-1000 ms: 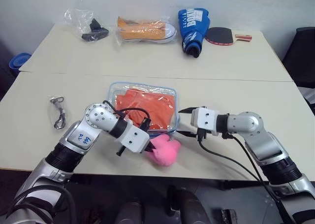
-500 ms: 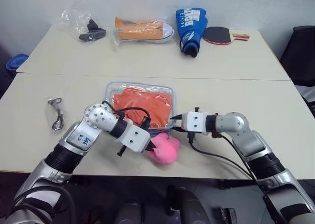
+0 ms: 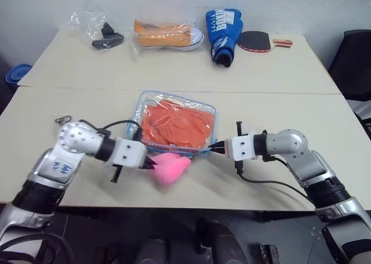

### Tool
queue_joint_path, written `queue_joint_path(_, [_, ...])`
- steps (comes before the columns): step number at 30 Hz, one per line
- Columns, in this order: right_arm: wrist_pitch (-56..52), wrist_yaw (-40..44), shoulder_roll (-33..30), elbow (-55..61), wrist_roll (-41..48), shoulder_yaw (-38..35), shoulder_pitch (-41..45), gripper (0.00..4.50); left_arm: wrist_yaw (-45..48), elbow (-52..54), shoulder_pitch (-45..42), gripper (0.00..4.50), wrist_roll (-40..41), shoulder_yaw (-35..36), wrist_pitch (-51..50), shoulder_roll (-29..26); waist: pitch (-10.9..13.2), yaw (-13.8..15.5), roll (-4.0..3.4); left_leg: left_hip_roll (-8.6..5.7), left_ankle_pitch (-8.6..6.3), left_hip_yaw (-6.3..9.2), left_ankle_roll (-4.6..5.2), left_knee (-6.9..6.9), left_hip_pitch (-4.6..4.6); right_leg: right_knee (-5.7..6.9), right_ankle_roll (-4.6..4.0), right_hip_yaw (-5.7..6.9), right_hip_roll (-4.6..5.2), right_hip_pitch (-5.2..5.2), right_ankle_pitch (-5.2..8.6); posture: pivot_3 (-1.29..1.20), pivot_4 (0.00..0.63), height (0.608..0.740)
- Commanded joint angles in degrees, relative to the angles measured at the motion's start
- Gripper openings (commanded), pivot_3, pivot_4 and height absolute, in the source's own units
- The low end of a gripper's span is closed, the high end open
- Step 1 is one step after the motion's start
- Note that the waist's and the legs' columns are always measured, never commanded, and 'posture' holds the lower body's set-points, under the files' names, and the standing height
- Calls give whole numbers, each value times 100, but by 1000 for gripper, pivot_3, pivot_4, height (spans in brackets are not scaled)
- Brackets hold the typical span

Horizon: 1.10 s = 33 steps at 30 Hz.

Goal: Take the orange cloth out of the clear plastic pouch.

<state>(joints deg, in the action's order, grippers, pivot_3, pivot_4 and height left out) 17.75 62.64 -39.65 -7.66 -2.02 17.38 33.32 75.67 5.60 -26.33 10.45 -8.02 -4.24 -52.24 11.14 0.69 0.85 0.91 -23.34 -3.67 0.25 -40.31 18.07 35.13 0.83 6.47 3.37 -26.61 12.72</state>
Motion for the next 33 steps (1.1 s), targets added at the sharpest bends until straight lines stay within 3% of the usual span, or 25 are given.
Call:
queue_joint_path(1, [490,160,-357,-208,127,-340,50,54,-129,305,337,0,691,1039,-1117,-501,0,-14,-1,1,0,2,0,0,1,-1,0,1,0,0,0,0,150,740])
queue_joint_path(6, [910,367,-598,-417,330,-430,-33,54,-234,217,1111,0,1179,2242,-2005,-1050,2,-71,-4,1,0,5,0,2,1,-5,0,3,3,0,0,0,150,740])
queue_joint_path(10, [1079,524,-697,-432,522,-507,-105,54,-296,-412,1513,0,952,2734,-1772,-1301,4,-75,-6,1,-1,5,-1,2,0,-5,-1,5,3,0,1,0,150,740])
queue_joint_path(15, [1127,725,-808,-426,716,-563,-119,54,-437,-1402,1599,0,606,2835,-1148,-1483,6,-75,-10,1,-2,3,-3,4,-3,-4,-4,5,4,-1,2,0,150,740])
queue_joint_path(25, [686,718,-713,-241,831,-589,-168,54,-682,-1112,1653,0,714,2468,-1209,-1055,7,-75,-11,2,-4,-1,-4,7,-3,-1,-4,4,8,-3,2,0,150,740])
queue_joint_path(28, [407,708,-758,-22,923,-647,-315,669,-817,-1105,1722,664,624,2438,-1209,-994,7,-73,-11,2,-4,-1,-4,7,-5,1,-4,4,8,-3,2,0,150,740])
queue_joint_path(33, [-22,665,-873,419,1074,-826,-665,2265,-809,-933,2078,2158,822,2681,-1417,-982,7,-72,-11,2,-5,0,-5,9,-4,-2,-4,4,9,-4,2,0,150,740])
